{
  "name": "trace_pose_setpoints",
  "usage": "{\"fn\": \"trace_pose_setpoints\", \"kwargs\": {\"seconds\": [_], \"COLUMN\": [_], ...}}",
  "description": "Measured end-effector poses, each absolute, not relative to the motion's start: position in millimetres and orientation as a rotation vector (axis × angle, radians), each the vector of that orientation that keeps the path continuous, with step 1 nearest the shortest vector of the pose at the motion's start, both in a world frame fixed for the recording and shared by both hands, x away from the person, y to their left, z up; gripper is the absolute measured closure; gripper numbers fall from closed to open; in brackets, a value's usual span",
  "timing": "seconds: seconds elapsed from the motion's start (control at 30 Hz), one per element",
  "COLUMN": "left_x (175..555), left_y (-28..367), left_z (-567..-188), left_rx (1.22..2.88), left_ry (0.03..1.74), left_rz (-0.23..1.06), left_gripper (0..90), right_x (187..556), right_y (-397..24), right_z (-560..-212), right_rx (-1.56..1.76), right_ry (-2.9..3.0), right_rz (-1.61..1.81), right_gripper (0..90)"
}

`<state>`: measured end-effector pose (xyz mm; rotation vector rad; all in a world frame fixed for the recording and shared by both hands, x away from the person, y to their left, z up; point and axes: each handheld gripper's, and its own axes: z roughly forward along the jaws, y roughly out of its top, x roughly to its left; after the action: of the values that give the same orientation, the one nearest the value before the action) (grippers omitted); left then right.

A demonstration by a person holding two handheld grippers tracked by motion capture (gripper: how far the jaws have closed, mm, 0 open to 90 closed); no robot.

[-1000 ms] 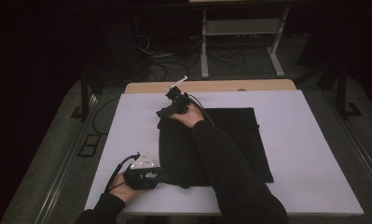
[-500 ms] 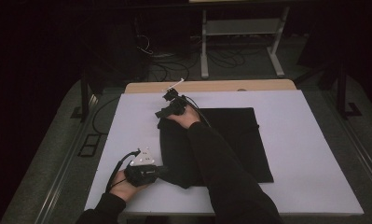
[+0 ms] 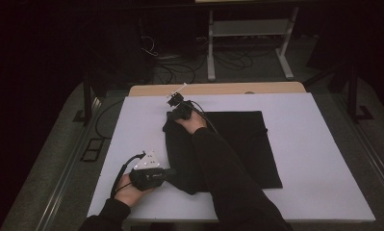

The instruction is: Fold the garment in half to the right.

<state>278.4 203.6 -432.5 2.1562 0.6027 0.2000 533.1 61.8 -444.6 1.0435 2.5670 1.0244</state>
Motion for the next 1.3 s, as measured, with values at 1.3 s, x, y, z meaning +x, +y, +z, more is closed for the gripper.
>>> {"fn": "trace_pose_setpoints", "kwargs": {"seconds": [1.3], "left_x": [271], "left_y": [188], "left_z": [-407], "left_rx": [2.090], "left_ry": [0.557], "left_rz": [0.186], "left_gripper": [84.7], "right_x": [509], "right_y": [-6], "right_z": [-379], "right_rx": [0.962], "right_ry": [2.509], "right_rz": [1.220], "right_gripper": [82.8]}}
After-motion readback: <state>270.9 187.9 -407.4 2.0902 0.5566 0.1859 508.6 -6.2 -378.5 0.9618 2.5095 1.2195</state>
